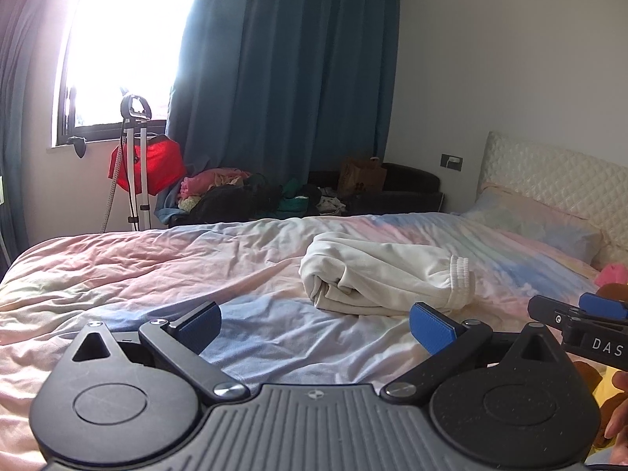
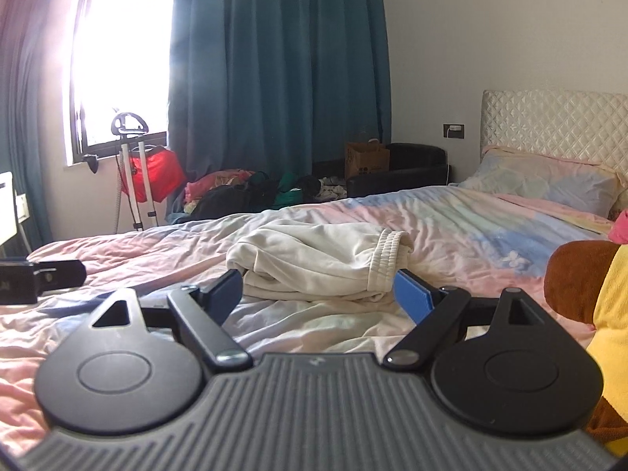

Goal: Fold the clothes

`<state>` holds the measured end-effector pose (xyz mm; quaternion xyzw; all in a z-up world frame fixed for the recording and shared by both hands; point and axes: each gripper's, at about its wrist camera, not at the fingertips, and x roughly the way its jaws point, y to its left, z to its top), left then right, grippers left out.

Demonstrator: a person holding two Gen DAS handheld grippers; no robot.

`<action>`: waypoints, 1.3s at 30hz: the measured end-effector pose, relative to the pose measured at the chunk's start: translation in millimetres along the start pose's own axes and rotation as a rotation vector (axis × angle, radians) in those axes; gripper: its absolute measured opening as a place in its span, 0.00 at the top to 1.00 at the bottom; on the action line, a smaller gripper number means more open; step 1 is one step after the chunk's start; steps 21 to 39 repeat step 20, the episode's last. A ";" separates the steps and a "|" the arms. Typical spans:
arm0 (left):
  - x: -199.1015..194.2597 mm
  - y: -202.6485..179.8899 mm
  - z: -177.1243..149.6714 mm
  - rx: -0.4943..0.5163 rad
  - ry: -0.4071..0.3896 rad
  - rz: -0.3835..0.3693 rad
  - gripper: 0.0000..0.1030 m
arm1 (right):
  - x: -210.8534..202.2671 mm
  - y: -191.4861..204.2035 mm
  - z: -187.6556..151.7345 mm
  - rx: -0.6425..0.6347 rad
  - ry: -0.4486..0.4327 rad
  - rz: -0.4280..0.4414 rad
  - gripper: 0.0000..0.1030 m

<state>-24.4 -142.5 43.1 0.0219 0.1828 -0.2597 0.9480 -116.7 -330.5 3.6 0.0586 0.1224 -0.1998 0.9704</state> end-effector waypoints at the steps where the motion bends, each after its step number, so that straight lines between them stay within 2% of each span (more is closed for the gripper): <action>1: 1.1 -1.3 -0.3 0.005 0.001 0.003 0.00 | 0.2 0.5 -0.5 -0.005 0.002 0.000 0.17; 6: 5.0 -4.7 -2.2 0.007 0.008 0.005 0.00 | 2.5 0.3 -1.0 -0.001 0.012 -0.013 0.17; 12: 7.0 -9.6 -3.7 0.010 -0.007 0.042 0.00 | 2.7 3.0 -1.2 -0.011 0.010 -0.031 0.17; 39: 6.0 -11.8 -7.6 0.023 -0.014 0.032 0.00 | 2.6 5.5 -1.7 -0.026 0.006 -0.044 0.17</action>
